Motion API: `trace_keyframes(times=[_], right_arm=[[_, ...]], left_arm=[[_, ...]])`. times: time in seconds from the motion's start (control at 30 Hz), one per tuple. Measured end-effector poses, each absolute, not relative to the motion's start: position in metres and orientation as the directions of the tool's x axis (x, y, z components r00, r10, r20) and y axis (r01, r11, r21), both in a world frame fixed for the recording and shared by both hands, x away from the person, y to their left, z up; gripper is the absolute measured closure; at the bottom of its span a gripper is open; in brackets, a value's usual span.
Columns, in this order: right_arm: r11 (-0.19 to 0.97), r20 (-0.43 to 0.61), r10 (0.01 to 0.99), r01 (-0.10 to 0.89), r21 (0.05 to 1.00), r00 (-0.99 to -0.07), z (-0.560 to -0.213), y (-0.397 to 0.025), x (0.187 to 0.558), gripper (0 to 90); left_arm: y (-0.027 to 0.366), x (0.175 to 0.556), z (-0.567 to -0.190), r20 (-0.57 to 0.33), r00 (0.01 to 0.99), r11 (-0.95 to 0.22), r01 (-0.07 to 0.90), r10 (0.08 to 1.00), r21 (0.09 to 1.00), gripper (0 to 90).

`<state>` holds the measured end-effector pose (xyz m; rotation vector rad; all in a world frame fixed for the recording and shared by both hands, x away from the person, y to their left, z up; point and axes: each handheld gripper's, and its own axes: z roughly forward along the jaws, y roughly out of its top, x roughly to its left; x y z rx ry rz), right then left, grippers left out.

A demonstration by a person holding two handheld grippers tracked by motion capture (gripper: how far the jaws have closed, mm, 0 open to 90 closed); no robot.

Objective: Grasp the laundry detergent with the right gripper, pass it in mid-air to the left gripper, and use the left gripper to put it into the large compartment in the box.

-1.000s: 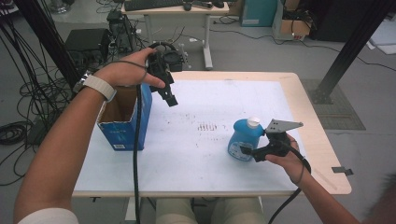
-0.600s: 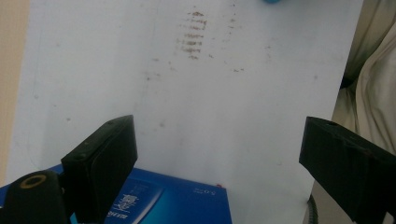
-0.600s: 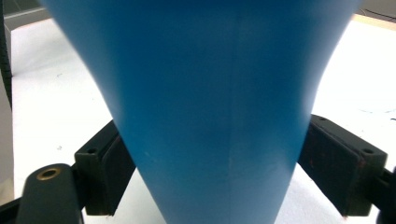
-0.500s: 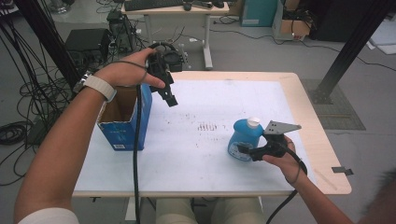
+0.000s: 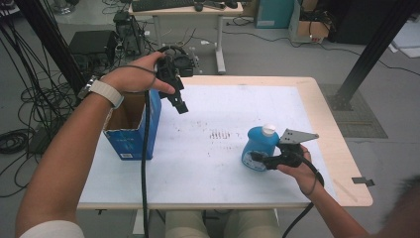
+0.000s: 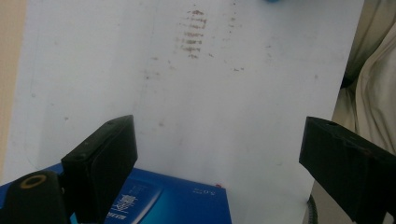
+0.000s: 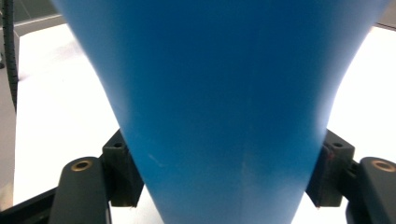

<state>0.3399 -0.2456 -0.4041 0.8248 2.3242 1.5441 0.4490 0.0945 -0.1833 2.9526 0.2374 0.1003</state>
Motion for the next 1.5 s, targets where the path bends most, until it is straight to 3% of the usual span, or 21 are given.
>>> trace_keyframes(times=[0.17,1.5], right_arm=[[0.287,0.102,0.549,0.302,0.909,-0.83,-0.4056,-0.2444,0.3409,39.3],[0.306,0.073,0.531,0.271,0.913,-0.844,-0.4066,-0.2454,0.3419,42.4]], left_arm=[[0.0939,0.4499,-0.1842,0.05,0.986,-0.972,0.15,0.161,0.179,11.6],[0.0895,0.4488,-0.1842,0.042,0.987,-0.973,0.147,0.157,0.177,11.9]])
